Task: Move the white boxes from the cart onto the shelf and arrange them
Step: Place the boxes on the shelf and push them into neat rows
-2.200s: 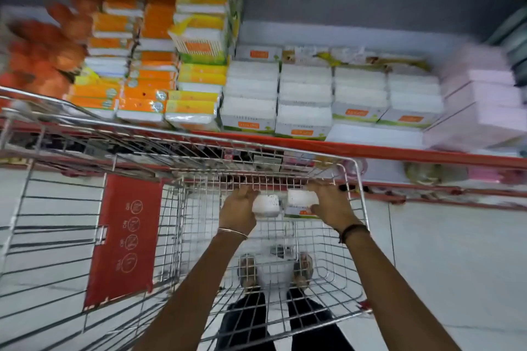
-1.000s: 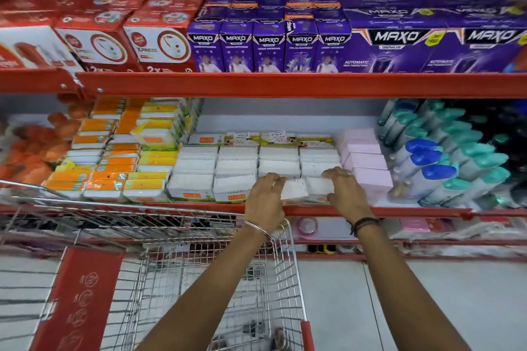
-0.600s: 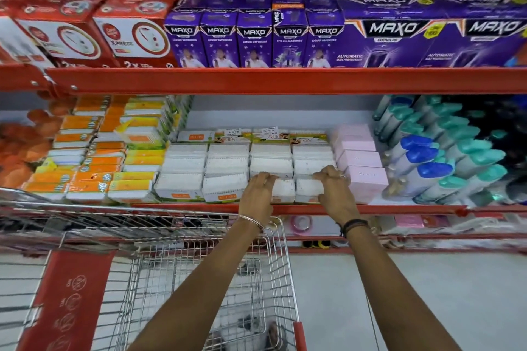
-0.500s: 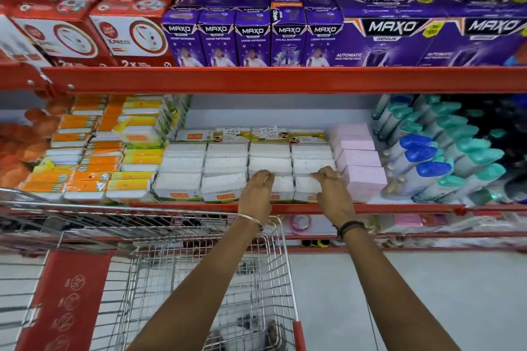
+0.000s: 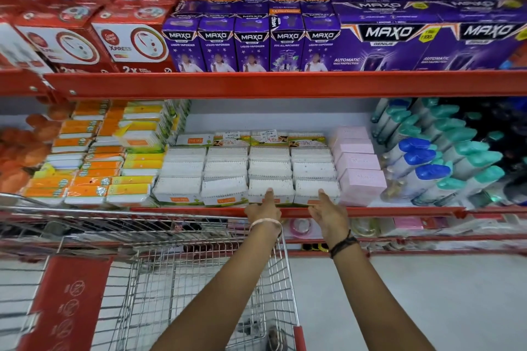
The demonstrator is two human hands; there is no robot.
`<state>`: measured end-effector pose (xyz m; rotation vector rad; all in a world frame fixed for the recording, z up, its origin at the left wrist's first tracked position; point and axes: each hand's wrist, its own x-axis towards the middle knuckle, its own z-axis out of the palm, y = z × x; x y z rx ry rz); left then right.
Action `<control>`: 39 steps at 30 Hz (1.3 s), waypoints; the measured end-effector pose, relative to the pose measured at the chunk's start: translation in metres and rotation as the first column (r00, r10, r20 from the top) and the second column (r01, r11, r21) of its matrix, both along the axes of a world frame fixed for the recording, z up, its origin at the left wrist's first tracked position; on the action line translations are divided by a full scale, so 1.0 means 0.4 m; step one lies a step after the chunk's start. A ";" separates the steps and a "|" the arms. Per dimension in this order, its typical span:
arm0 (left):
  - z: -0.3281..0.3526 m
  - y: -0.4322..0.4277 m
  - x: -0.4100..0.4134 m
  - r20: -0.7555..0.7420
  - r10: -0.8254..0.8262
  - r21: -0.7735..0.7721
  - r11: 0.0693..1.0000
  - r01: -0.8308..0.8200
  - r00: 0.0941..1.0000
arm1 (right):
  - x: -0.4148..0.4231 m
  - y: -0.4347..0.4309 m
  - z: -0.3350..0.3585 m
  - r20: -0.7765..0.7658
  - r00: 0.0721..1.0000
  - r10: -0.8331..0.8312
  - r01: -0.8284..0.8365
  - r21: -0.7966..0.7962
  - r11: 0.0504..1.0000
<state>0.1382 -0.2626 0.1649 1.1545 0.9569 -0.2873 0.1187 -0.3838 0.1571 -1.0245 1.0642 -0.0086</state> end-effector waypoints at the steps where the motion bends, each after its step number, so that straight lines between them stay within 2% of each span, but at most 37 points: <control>1: 0.004 -0.001 0.010 -0.032 0.046 -0.071 0.996 -0.048 0.998 | 0.006 -0.004 0.005 0.000 1.000 -0.008 0.008 0.038 0.999; 5: 0.006 -0.003 0.045 -0.081 0.136 -0.209 0.966 -0.150 0.987 | 0.027 -0.017 0.004 -0.009 1.000 0.016 -0.015 0.144 0.989; 12: 0.002 -0.020 0.065 -0.096 0.161 -0.191 0.965 -0.177 0.982 | 0.045 -0.021 0.009 0.027 1.000 -0.010 0.004 0.197 0.980; 16: 0.014 -0.029 0.069 -0.094 0.158 -0.232 0.957 -0.176 0.983 | 0.048 -0.020 0.002 0.018 1.000 0.013 -0.016 0.168 0.986; 24: 0.037 -0.026 0.070 -0.084 0.080 -0.192 0.977 -0.095 0.993 | 0.033 -0.015 0.007 0.051 0.997 0.058 -0.065 0.128 0.990; 28: 0.027 0.006 0.058 -0.075 0.111 -0.224 0.966 -0.125 0.991 | 0.012 0.010 0.023 0.050 0.996 0.068 -0.073 0.086 0.994; 31: 0.003 0.064 0.031 -0.037 0.120 -0.146 0.981 -0.124 0.992 | -0.006 0.066 0.049 0.016 0.992 0.124 -0.124 0.025 0.992; 36: -0.028 0.247 0.017 -0.050 0.269 0.111 0.959 -0.262 0.962 | -0.020 0.227 0.081 -0.035 0.954 0.297 -0.299 -0.048 0.953; 37: -0.024 0.289 0.024 -0.048 0.292 0.127 0.950 -0.284 0.955 | -0.016 0.259 0.082 -0.014 0.946 0.324 -0.324 -0.027 0.946; 39: -0.009 0.368 0.043 -0.026 0.317 0.054 0.947 -0.315 0.948 | -0.003 0.329 0.085 0.056 0.942 0.332 -0.335 0.070 0.940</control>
